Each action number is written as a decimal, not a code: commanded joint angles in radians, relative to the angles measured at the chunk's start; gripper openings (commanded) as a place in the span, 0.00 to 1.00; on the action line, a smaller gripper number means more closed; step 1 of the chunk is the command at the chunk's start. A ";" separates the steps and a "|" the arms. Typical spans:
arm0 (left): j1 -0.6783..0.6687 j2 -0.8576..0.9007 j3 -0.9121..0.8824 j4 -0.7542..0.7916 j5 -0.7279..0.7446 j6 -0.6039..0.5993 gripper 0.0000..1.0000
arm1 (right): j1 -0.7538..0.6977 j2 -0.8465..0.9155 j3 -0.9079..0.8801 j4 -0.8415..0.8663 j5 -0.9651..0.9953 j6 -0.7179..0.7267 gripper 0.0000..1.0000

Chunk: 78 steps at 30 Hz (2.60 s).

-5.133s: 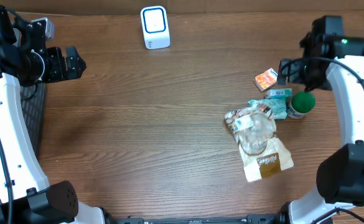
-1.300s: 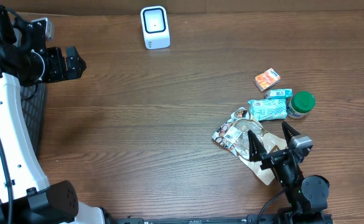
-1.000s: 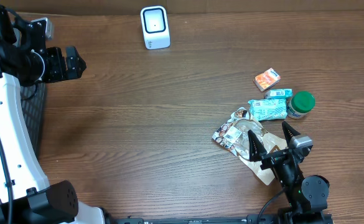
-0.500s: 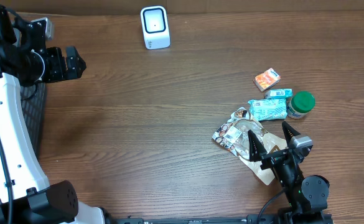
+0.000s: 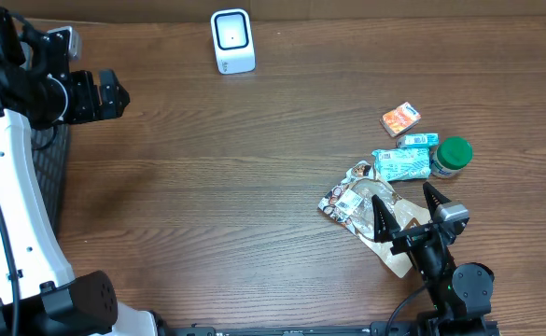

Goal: Scan the item barcode

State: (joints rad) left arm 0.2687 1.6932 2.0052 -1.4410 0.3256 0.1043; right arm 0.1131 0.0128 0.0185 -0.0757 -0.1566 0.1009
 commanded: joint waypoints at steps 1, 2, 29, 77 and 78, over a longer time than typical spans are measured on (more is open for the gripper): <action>-0.081 -0.043 0.004 0.002 0.003 0.004 1.00 | 0.005 -0.010 -0.011 0.006 0.007 0.004 1.00; -0.116 -0.058 0.004 0.002 0.003 0.004 0.99 | 0.005 -0.010 -0.011 0.006 0.007 0.004 1.00; -0.426 -0.588 -0.477 0.586 -0.018 0.006 1.00 | 0.005 -0.010 -0.011 0.006 0.007 0.004 1.00; -0.256 -1.691 -2.000 1.394 -0.019 0.143 0.99 | 0.005 -0.010 -0.011 0.006 0.006 0.004 1.00; -0.256 -1.691 -2.000 1.392 -0.019 0.143 1.00 | 0.005 -0.010 -0.011 0.006 0.007 0.004 1.00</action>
State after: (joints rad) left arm 0.0074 0.0154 0.0109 -0.0521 0.3096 0.2363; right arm 0.1131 0.0128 0.0185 -0.0750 -0.1562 0.1013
